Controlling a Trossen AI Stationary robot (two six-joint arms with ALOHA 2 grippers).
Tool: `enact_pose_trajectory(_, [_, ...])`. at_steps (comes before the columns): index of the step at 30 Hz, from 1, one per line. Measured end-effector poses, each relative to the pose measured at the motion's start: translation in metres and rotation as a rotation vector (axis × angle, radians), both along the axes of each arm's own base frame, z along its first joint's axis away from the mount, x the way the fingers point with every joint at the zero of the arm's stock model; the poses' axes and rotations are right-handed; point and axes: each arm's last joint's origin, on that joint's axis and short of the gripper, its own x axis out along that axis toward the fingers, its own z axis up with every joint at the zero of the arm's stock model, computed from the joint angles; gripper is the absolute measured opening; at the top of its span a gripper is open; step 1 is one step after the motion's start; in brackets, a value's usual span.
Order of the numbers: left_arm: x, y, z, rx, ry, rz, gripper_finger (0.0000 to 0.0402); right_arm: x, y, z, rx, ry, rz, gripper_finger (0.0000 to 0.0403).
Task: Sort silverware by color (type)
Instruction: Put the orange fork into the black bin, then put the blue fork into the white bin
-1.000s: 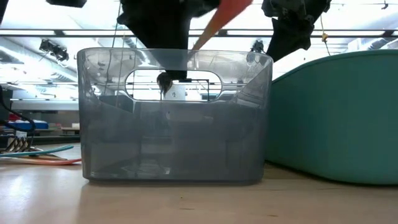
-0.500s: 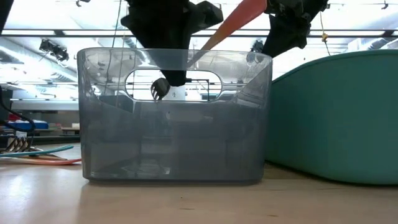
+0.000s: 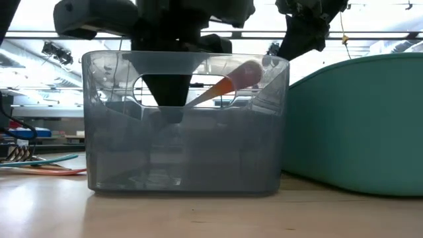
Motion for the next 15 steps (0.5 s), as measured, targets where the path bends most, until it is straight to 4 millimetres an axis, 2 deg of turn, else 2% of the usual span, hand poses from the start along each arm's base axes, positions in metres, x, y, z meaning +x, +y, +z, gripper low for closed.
enact_pose_trajectory(4, [0.0006,-0.0003,0.0,-0.003,-0.006,-0.002,0.003,0.0,-0.0001,0.0,-0.001,0.0,0.001,0.0095])
enact_pose_trajectory(12, [0.0,-0.0008,-0.0002,-0.024,0.009,-0.01,0.0091,0.0,0.0,0.0,-0.001,0.0,0.001,0.0095])
enact_pose_trajectory(15, [-0.0024,-0.0002,0.0004,-0.007,0.024,-0.002,0.0099,0.0,0.0,0.0,-0.001,0.0,0.001,0.0095])
